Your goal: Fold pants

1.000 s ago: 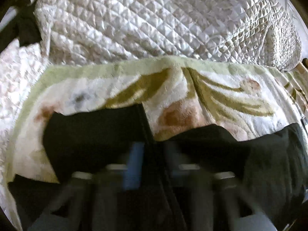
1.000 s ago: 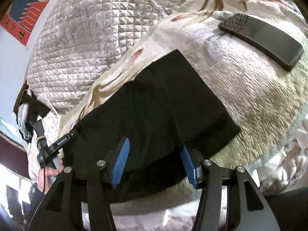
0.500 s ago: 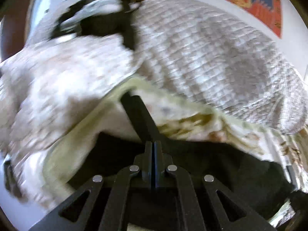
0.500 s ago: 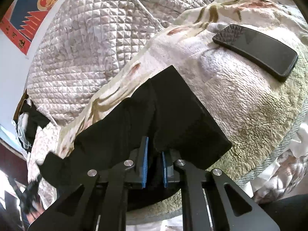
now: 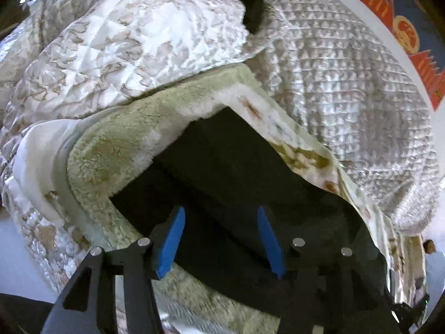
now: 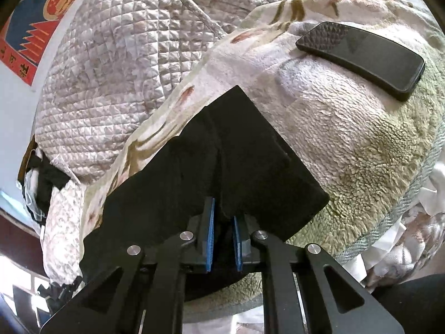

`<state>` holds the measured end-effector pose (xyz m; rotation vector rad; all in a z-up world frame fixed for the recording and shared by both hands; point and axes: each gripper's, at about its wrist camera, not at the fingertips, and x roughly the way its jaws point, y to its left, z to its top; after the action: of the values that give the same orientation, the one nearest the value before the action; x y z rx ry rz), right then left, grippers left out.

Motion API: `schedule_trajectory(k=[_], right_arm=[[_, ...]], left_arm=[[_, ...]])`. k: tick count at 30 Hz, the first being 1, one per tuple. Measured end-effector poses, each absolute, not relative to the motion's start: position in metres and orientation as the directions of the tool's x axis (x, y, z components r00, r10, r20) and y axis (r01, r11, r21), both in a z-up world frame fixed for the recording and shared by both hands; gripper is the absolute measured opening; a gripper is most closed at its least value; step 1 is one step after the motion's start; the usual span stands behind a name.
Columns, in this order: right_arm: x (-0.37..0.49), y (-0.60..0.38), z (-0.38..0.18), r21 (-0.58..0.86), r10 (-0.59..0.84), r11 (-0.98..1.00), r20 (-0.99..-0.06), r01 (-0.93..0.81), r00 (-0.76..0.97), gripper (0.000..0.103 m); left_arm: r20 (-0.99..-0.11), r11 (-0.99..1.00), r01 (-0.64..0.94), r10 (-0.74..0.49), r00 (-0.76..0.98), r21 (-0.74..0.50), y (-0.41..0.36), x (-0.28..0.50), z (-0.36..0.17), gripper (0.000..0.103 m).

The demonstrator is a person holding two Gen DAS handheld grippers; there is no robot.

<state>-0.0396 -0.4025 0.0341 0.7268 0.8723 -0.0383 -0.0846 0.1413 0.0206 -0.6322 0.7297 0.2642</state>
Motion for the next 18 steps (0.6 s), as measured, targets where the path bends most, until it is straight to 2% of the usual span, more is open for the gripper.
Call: schedule_trajectory(k=[4,6,7,8,11,16,18], right_arm=[[-0.038,-0.401,0.036,0.554,0.238,0.771,-0.708,0.314,0.665,0.012],[-0.035,-0.4,0.038,0.538,0.223,0.783,-0.711,0.312,0.667,0.012],[-0.034,-0.398,0.039,0.526,0.212,0.791,-0.715,0.312,0.666,0.012],[-0.032,-0.398,0.04,0.519,0.207,0.796,-0.717,0.311,0.666,0.011],[-0.03,-0.397,0.043,0.513,0.209,0.805,-0.715,0.298,0.667,0.009],[-0.042,-0.401,0.069,0.563,0.246,0.788,-0.659,0.25,0.711,0.008],[-0.046,-0.402,0.069,0.54,0.233,0.8,-0.681,0.262,0.694,0.008]], left_arm=[[-0.697,0.786,-0.461,0.054,0.715,-0.412,0.14,-0.073,0.021,0.055],[-0.704,0.793,-0.479,0.09,0.704,-0.377,0.137,-0.065,0.022,0.038],[-0.706,0.793,-0.486,0.102,0.701,-0.367,0.138,-0.062,0.022,0.016],[-0.709,0.793,-0.493,0.112,0.697,-0.359,0.139,-0.058,0.022,0.004],[-0.702,0.79,-0.502,0.132,0.7,-0.352,0.139,-0.058,0.029,0.004],[-0.619,0.825,-0.44,0.145,0.772,-0.355,0.129,-0.086,0.068,0.004],[-0.618,0.84,-0.433,0.156,0.771,-0.328,0.126,-0.095,0.071,0.004]])
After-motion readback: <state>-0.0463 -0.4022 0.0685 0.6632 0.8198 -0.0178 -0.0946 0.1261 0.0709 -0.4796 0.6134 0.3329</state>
